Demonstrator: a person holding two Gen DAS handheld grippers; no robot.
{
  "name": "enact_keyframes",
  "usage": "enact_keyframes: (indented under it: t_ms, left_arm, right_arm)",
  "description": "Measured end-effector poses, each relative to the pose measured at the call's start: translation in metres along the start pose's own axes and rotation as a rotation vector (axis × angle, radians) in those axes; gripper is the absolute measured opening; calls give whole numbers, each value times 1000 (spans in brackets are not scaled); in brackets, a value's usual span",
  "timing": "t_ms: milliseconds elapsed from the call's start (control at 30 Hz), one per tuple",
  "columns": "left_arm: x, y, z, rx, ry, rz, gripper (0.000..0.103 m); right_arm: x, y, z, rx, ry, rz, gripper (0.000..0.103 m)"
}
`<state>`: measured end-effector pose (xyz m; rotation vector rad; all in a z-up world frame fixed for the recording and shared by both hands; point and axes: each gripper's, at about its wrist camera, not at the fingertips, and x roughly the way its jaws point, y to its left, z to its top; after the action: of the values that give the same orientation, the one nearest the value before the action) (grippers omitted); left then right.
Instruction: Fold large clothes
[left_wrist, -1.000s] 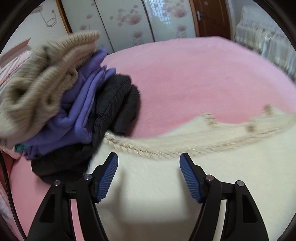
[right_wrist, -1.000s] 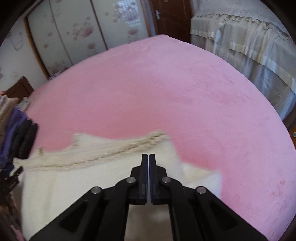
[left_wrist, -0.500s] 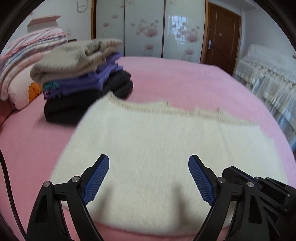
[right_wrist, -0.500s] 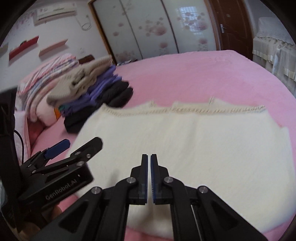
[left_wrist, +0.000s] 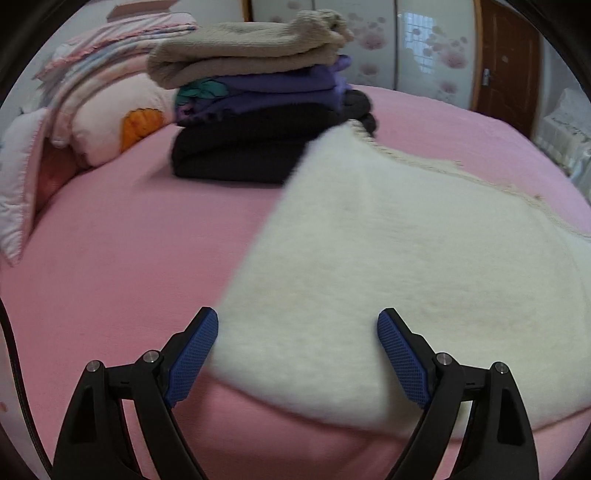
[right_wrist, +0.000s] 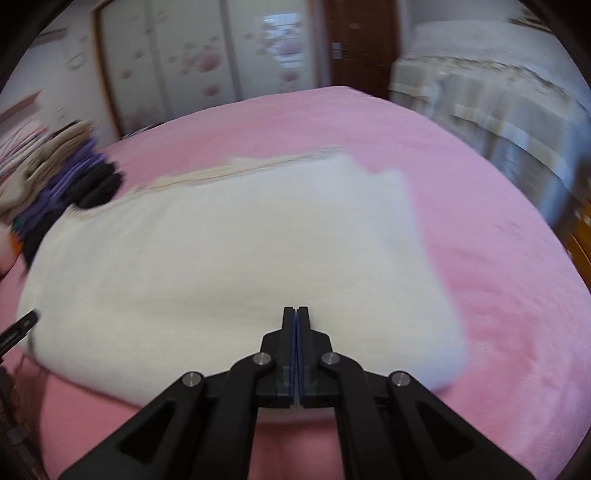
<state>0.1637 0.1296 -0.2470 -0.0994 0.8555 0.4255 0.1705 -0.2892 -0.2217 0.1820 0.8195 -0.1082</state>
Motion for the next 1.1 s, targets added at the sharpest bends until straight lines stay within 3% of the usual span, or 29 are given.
enact_keyframes:
  t_ms: [133,367,700,900,1100]
  left_arm:
    - [10,24,-1,-97,48,-48,89]
    - [14,33,-2,-135,76,-76,90]
    - [5,49,1,-213,143,-148,90]
    - [-29,72,-2,-262,130,-194,90]
    - [-65,85,-9,-248,110,-212,90]
  right_arm:
    - [-2,-40,-8,168,21,65,0]
    - [2,-13,-14,85,14,-45,0]
    - [-9,-18,-16,152,36,-37,3]
    - [-39,-10,-26,229,32,82,3]
    - [-72,24,-36,135,7,149,3]
